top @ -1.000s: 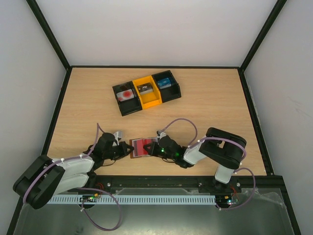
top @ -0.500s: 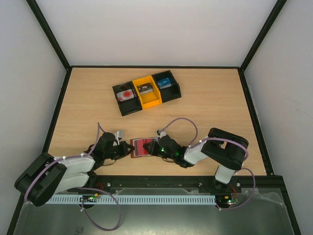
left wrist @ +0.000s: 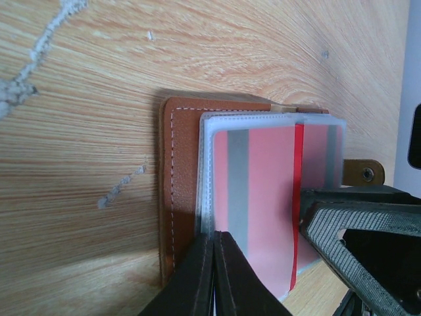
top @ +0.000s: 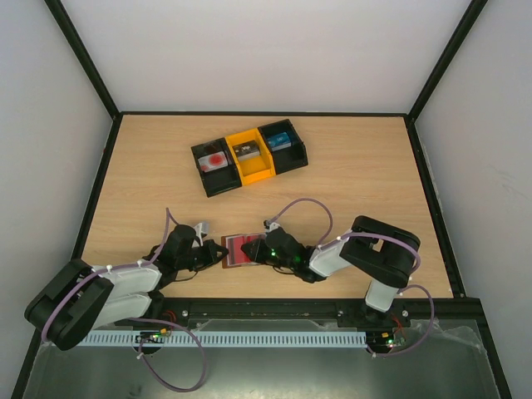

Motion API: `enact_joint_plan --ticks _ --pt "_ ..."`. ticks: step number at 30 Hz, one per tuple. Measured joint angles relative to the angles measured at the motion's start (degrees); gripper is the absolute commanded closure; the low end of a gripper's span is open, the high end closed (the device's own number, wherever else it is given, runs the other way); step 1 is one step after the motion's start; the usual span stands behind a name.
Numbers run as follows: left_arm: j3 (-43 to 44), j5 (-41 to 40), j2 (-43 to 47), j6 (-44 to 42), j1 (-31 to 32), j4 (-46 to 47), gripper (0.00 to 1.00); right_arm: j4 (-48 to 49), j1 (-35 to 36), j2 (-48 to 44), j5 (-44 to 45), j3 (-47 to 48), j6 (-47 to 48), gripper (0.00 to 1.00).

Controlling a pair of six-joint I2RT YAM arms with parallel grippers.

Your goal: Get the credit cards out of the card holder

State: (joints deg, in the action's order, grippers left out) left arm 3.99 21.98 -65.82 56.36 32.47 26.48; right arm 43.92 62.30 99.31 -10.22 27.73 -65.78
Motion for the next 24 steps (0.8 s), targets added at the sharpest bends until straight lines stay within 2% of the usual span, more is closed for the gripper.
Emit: enact_joint_plan --ticks 5,11,24 --pt "0.00 -0.04 0.00 0.02 0.04 0.00 0.95 0.33 0.00 0.79 -0.66 0.42 -0.15 0.81" --pt "0.00 -0.09 0.00 0.02 0.07 0.00 0.95 0.96 0.00 0.85 -1.33 0.48 -0.33 0.98" --pt "0.11 -0.31 -0.17 0.02 0.17 -0.02 0.95 5.86 -0.11 0.81 -1.57 -1.92 -1.25 0.98"
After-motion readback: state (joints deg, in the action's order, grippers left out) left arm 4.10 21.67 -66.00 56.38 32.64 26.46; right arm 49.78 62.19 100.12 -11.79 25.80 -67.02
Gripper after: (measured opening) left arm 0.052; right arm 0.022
